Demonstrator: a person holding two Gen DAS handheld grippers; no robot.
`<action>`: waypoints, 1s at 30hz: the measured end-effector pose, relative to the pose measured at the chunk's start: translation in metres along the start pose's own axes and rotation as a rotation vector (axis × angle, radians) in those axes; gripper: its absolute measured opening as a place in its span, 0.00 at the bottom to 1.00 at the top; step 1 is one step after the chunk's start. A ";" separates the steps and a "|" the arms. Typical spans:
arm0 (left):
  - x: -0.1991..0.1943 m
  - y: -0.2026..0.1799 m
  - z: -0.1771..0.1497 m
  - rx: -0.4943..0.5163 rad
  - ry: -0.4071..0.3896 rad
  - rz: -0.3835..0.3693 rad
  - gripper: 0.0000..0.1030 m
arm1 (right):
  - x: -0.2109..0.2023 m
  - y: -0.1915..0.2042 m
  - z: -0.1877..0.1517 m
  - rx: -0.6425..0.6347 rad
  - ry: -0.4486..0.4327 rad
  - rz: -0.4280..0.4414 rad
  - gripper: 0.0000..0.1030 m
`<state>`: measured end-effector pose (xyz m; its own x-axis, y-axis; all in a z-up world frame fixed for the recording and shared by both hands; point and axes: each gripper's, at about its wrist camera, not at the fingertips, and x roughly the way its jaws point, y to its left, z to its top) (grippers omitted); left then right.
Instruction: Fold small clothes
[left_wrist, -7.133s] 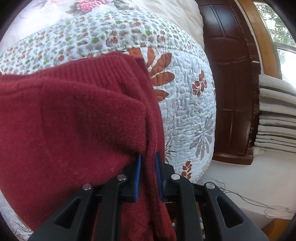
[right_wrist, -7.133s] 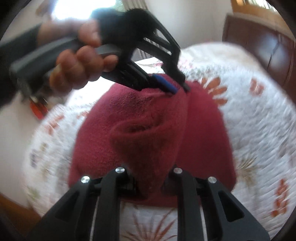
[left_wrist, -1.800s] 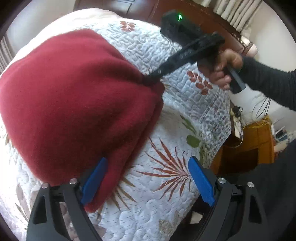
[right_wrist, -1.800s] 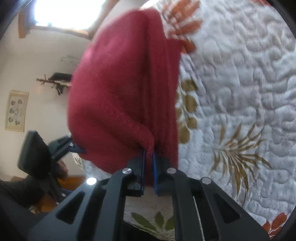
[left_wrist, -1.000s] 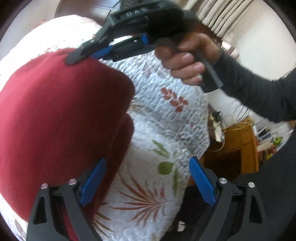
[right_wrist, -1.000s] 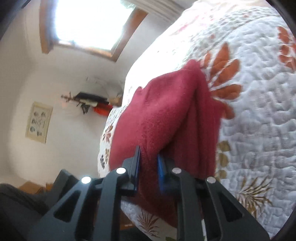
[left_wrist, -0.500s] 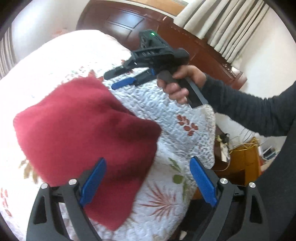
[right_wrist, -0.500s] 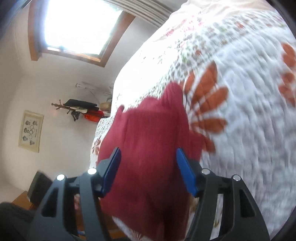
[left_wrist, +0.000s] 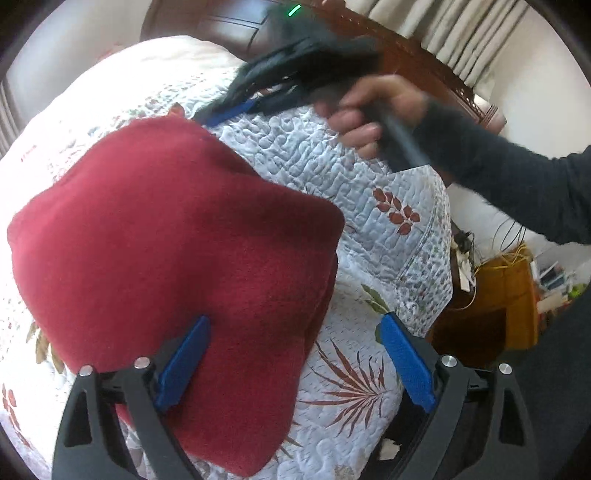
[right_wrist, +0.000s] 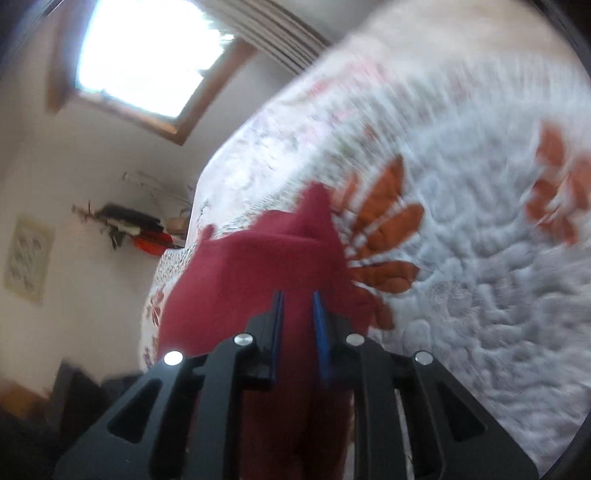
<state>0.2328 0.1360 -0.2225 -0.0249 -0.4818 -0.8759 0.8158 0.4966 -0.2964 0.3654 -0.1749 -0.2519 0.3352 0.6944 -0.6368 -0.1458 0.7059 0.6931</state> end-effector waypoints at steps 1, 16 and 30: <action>-0.001 0.000 -0.001 -0.001 -0.003 0.000 0.92 | -0.007 0.012 -0.008 -0.034 0.006 0.028 0.24; -0.004 0.003 -0.002 -0.035 -0.020 -0.010 0.92 | 0.020 0.012 -0.048 0.081 0.171 0.003 0.59; -0.060 0.074 -0.045 -0.526 -0.218 -0.198 0.94 | 0.043 -0.052 -0.038 0.261 0.287 0.289 0.89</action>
<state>0.2689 0.2343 -0.2089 0.0170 -0.7109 -0.7031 0.4106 0.6461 -0.6434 0.3518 -0.1764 -0.3282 0.0396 0.8933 -0.4478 0.0559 0.4455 0.8936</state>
